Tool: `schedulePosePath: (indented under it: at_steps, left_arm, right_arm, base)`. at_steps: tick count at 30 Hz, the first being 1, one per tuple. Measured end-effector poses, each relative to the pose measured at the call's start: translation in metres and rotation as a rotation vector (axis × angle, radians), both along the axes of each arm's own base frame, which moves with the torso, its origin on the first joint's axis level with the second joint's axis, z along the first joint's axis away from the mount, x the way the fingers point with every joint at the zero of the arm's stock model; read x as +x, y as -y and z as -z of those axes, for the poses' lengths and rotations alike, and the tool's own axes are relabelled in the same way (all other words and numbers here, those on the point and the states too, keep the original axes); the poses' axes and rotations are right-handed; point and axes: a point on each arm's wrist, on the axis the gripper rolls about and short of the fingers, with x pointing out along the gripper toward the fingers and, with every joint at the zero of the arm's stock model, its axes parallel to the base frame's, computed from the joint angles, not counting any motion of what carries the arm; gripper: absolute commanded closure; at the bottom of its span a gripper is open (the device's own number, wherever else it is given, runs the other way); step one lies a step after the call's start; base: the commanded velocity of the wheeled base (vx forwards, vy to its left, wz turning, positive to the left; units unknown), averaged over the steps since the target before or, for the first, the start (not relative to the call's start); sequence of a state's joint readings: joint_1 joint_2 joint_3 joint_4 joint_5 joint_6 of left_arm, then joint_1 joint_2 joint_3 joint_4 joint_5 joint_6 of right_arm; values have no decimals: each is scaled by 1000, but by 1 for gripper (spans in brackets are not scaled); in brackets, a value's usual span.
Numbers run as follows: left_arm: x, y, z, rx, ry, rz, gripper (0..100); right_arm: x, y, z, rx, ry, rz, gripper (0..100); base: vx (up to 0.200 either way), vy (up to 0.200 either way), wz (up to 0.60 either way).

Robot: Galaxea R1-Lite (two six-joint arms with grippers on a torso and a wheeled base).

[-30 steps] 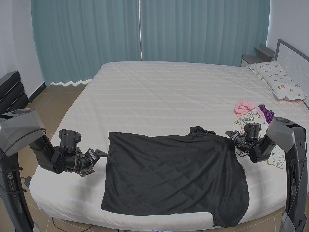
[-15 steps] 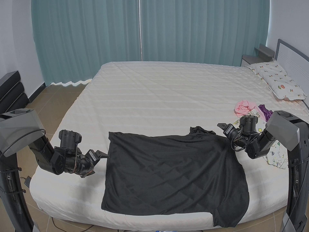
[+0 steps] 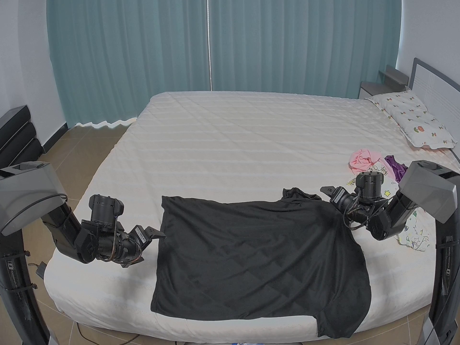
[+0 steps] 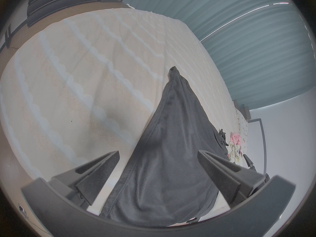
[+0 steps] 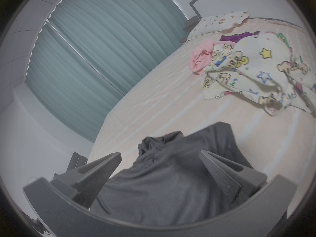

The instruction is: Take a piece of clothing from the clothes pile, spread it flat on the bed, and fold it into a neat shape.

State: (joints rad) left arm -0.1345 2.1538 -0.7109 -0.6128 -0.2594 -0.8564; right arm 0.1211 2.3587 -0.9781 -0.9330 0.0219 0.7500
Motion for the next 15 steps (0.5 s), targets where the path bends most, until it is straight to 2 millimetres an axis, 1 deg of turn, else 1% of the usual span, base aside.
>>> schedulePosePath:
  at_steps: [1, 2, 4, 7, 9, 15]
  left_arm:
    - [0, 0, 0, 0, 0, 1, 0]
    - [-2, 1, -2, 0, 0, 4, 0]
    - [-2, 2, -3, -1, 3, 6, 0]
    - [-5, 3, -6, -1, 4, 12, 0]
    - [-10, 5, -6, 0, -3, 18, 0]
    - [-36, 5, 1, 5, -50, 37, 0]
  right_arm:
    - [-4, 0, -1, 0, -6, 0, 0]
    - [-14, 3, -2, 0, -25, 3, 0]
    - [-23, 4, -4, 3, -36, 4, 0]
    - [-44, 6, -8, 21, -54, 12, 0]
    - [-58, 8, -11, 36, -60, 21, 0]
    - [-92, 11, -15, 66, -65, 35, 0]
  base:
    - [-200, 0, 0]
    - [-200, 0, 0]
    - [-200, 0, 0]
    - [-200, 0, 0]
    - [0, 0, 0]
    - [0, 0, 0]
